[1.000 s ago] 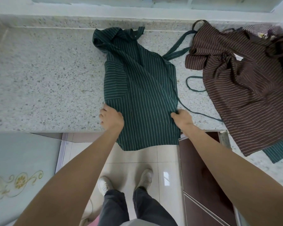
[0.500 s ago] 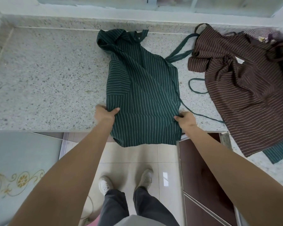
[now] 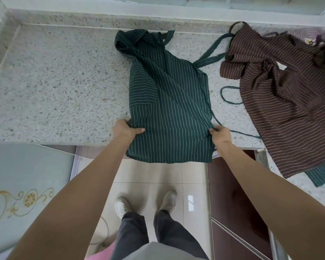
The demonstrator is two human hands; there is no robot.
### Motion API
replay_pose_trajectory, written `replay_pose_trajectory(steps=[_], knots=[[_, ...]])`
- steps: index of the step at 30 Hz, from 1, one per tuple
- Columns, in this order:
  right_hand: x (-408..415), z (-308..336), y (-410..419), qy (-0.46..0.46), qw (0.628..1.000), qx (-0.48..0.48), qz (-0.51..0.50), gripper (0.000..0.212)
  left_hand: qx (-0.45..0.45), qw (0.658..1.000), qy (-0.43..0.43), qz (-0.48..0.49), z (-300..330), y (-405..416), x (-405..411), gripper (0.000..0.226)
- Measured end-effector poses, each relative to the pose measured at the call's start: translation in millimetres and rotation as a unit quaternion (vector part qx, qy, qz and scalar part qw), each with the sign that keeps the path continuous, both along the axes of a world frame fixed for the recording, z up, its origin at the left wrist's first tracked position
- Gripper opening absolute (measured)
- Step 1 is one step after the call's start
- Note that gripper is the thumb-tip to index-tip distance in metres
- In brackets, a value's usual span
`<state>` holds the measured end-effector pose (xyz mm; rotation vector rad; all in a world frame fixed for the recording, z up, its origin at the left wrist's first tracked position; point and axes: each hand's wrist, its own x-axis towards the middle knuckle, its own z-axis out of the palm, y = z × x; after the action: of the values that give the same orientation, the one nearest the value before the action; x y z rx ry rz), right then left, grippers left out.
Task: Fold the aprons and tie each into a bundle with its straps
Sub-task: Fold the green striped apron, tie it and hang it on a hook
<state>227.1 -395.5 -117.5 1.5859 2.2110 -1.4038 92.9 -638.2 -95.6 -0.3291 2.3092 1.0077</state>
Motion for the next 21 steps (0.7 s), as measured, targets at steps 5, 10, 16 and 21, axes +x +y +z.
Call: replay_pose_trajectory(steps=[5, 10, 16, 21], knots=[[0, 2, -1, -0.002, 1.000, 0.000, -0.008, 0.020, 0.080, 0.996, -0.035, 0.012, -1, 1, 7, 0.045], [6, -8, 2, -0.008, 1.000, -0.023, 0.015, 0.030, 0.010, 0.998, 0.048, 0.041, -3, -1, 13, 0.030], [9, 2, 1, -0.009, 0.998, 0.053, 0.039, 0.013, -0.022, 0.994, 0.067, 0.082, -3, 3, 9, 0.028], [14, 2, -2, -0.081, 0.979, 0.131, 0.137, 0.036, -0.018, 0.997, 0.043, 0.065, -11, 0, 15, 0.053]])
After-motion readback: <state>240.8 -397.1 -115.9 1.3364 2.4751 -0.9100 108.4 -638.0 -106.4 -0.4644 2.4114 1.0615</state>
